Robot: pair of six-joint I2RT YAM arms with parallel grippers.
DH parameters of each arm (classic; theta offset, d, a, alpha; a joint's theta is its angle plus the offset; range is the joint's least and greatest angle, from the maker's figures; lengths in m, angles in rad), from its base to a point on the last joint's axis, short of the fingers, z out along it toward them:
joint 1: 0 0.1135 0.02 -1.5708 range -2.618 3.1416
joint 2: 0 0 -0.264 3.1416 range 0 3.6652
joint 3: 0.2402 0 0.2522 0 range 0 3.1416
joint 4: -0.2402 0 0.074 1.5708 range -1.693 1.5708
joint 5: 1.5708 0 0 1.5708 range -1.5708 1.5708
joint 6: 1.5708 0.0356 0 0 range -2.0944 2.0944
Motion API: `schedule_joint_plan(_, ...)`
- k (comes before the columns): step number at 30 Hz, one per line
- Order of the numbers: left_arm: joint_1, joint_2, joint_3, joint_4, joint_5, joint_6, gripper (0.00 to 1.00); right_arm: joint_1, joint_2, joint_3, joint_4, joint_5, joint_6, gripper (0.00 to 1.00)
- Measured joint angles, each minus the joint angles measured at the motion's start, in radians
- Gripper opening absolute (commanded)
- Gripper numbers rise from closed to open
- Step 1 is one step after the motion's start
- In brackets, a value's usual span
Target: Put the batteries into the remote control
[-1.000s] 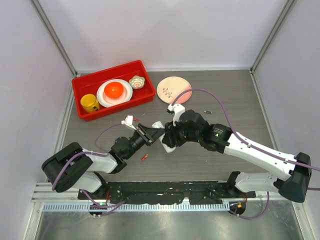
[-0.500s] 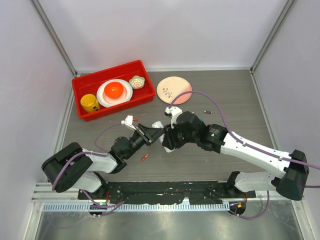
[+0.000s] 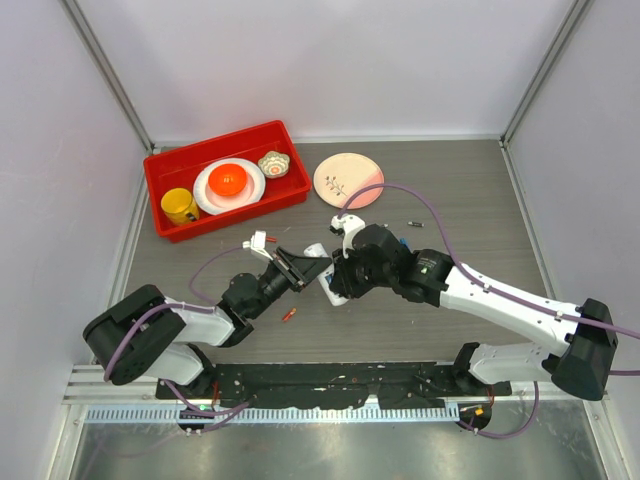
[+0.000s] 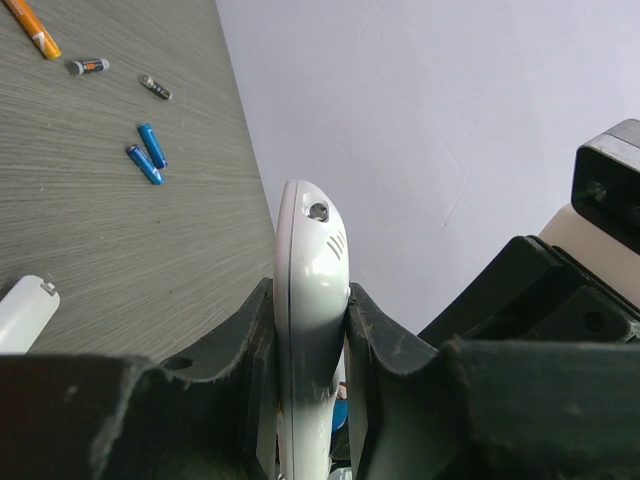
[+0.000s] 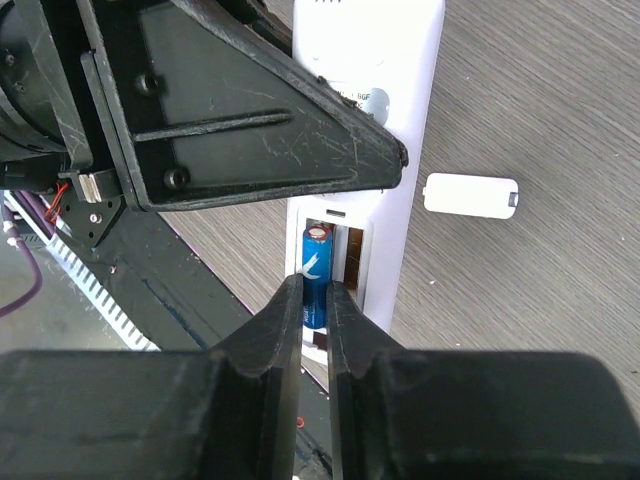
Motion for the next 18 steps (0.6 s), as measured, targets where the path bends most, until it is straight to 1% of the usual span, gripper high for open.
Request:
schedule_joint_plan(7, 0.000, 0.015, 0.000, 0.006, 0.006, -0.007, 0.00, 0.000, 0.000, 0.000, -0.008, 0.005, 0.008, 0.01)
schedule_joint_plan(13, 0.000, 0.017, -0.001, 0.021, 0.006, -0.008, 0.00, 0.001, -0.020, 0.000, -0.011, 0.014, 0.012, 0.01)
schedule_joint_plan(18, 0.000, 0.017, -0.016, 0.020, 0.002, -0.003, 0.00, 0.001, -0.076, 0.000, -0.010, 0.012, 0.016, 0.01)
